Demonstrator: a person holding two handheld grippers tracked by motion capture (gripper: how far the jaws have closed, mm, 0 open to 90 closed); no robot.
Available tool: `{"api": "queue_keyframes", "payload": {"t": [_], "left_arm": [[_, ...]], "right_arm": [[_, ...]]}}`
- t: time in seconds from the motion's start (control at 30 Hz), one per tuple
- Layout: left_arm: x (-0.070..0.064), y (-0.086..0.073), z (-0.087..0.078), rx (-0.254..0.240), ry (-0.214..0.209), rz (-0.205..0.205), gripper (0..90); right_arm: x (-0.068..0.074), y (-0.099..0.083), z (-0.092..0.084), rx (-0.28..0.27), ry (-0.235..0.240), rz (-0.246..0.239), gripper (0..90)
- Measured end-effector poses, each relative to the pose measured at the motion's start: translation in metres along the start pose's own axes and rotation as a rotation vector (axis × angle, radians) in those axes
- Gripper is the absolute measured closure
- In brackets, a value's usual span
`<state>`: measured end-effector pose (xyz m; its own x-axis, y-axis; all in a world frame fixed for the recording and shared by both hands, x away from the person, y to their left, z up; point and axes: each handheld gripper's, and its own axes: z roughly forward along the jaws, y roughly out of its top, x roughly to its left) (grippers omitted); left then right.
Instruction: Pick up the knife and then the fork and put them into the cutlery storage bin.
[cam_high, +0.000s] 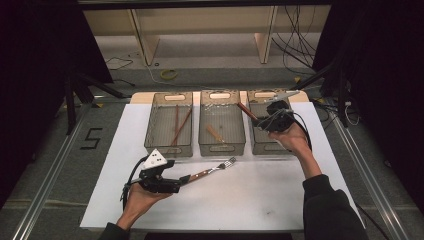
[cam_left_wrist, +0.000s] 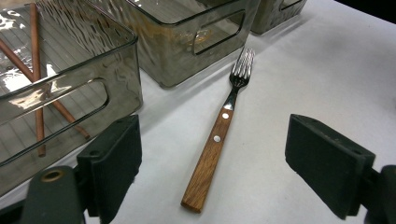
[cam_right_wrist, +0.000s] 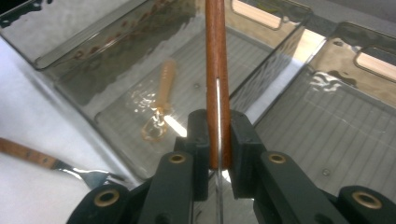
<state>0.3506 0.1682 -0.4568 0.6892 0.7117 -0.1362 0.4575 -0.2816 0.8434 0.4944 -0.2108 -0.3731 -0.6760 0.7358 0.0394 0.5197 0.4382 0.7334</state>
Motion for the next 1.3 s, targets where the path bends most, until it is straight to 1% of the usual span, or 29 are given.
{"api": "queue_keyframes", "payload": {"t": [0.1, 0.37, 0.63, 0.77, 1.03, 1.3], "left_arm": [[0.000, 0.000, 0.000, -0.001, 0.000, -0.001, 18.2], [0.001, 0.000, 0.000, 0.001, -0.002, 0.001, 18.2], [0.001, 0.000, -0.001, -0.003, -0.004, -0.002, 18.2], [0.001, 0.000, -0.001, -0.004, -0.005, -0.001, 18.2], [0.001, 0.000, -0.001, -0.002, -0.005, 0.000, 18.2], [0.001, 0.000, 0.000, 0.001, -0.003, 0.000, 18.2]], "right_arm": [[-0.005, 0.002, 0.002, 0.006, -0.012, 0.015, 81.0], [-0.023, 0.006, 0.008, 0.019, -0.056, 0.076, 81.0], [-0.039, 0.006, 0.013, 0.029, -0.101, 0.130, 81.0], [-0.043, 0.005, 0.017, 0.043, -0.119, 0.154, 81.0], [-0.049, 0.004, 0.022, 0.046, -0.141, 0.185, 81.0], [-0.053, 0.006, 0.027, 0.054, -0.156, 0.204, 80.9]]}}
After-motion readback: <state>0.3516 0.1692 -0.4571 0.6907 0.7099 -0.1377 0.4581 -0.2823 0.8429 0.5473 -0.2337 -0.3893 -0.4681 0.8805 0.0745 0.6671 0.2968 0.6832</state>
